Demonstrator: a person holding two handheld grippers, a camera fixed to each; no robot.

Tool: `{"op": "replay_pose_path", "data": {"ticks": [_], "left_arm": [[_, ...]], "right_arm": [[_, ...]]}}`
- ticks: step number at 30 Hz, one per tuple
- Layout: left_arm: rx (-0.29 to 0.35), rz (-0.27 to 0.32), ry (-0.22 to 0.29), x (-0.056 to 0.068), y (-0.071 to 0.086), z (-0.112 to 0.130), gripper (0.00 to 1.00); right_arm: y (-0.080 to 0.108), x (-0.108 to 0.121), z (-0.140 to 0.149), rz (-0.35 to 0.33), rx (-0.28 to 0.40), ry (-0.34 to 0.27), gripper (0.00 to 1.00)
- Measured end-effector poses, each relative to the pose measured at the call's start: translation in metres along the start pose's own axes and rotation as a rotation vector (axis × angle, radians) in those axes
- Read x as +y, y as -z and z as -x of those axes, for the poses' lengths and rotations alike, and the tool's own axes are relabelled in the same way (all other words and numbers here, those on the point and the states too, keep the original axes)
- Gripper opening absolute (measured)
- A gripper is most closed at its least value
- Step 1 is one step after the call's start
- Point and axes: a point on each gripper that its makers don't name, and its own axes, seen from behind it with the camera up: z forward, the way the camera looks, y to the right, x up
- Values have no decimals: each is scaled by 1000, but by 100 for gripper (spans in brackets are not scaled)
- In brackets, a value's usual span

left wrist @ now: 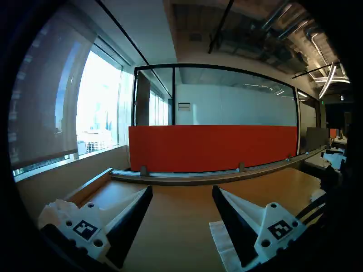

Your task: Fold towel

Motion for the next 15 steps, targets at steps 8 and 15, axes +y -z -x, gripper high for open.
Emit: {"op": "replay_pose_path", "data": {"ticks": [8,15], "left_arm": [[-46,14,-22,1,-2,-8,97],[-124,54,-48,4,1,-6,97]], "right_arm": [[-1,-4,-28,-14,-20,21,100],[0,-9,-42,-48,-62,51,100]]}}
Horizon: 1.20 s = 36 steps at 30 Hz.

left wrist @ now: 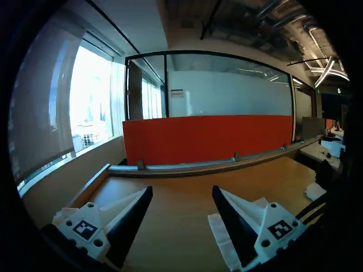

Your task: Fold towel

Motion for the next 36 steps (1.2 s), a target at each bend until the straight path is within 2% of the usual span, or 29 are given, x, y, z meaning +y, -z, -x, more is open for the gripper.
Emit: {"op": "replay_pose_path", "data": {"ticks": [8,12,18,27,36], "left_arm": [[-114,99,-38,16,5,10,98],[-178,156,-51,25,8,17,98],[-247,210,-79,37,12,29,98],[-287,252,-138,50,14,48,98],[-342,314,-157,74,17,96,98]], "right_arm": [[7,-17,11,-104,-119,87,100],[11,-27,18,-173,-191,139,100],[20,-47,32,-279,-282,187,100],[29,-64,57,-342,-341,204,100],[40,-74,116,-394,-425,230,100]]}}
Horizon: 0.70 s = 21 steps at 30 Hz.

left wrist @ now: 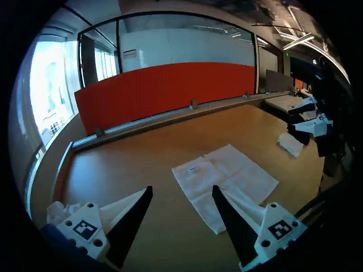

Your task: Fold towel

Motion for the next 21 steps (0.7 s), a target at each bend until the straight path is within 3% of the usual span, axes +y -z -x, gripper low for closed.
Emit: {"op": "replay_pose_path", "data": {"ticks": [13,21], "left_arm": [[-124,91,-30,41,-31,78,97],[-199,135,-34,59,-48,119,98]], "right_arm": [[-36,-27,78,-59,-105,32,100],[-51,-38,121,-85,-170,38,100]]}}
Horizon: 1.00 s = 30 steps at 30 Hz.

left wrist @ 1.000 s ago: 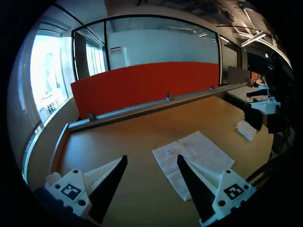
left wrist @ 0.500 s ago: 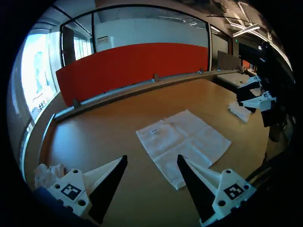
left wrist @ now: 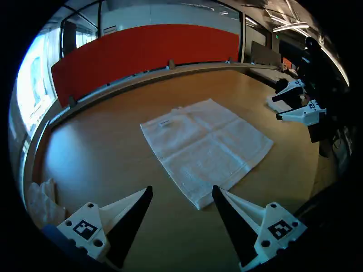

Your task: Fold towel

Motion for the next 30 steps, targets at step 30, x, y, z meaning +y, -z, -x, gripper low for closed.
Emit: {"op": "replay_pose_path", "data": {"ticks": [30], "left_arm": [[-133,57,20,27,-36,55,94]], "right_arm": [[-28,-20,78,-101,-136,38,77]]}}
